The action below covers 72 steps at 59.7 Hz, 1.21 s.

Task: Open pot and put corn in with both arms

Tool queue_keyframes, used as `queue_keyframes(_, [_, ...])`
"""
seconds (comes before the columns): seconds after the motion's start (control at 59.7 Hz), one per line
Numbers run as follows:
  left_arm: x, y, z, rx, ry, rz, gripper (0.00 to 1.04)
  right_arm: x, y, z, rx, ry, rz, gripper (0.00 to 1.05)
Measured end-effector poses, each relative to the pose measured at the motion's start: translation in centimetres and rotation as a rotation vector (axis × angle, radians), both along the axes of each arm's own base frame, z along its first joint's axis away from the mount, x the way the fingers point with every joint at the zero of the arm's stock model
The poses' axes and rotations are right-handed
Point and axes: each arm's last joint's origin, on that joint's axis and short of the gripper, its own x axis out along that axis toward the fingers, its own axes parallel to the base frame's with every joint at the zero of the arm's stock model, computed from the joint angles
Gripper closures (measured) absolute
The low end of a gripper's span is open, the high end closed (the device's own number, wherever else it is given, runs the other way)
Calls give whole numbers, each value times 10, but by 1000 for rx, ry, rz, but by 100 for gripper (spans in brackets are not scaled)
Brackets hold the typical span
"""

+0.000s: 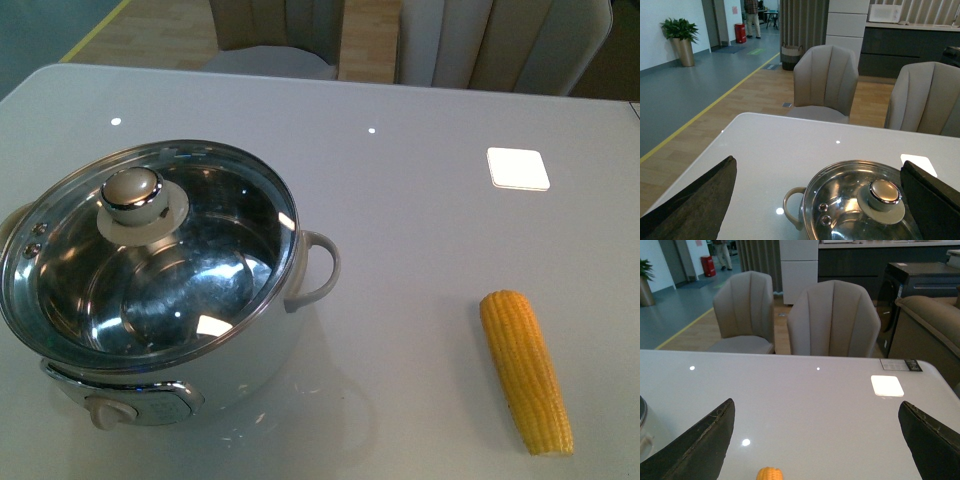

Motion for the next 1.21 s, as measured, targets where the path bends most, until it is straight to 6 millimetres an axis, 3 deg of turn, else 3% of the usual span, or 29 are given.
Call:
queue_keyframes(0.637, [0,0,0,-1,3,6,7,0,0,0,0,0,0,9])
queue_keyframes(0.72, [2,-1,-1,-20,178,157,7,0,0,0,0,1,-1,9])
queue_keyframes(0.871, [25,-11,21,-20,228,186,7,0,0,0,0,0,1,9])
queue_keyframes(1.005, [60,-21,44,-62,172,129,7,0,0,0,0,0,0,9])
queue_keyframes(1.106, [90,-31,46,-80,161,76,7,0,0,0,0,0,0,9])
queue_keyframes(1.206, [118,-44,33,-74,180,32,7,0,0,0,0,0,1,9])
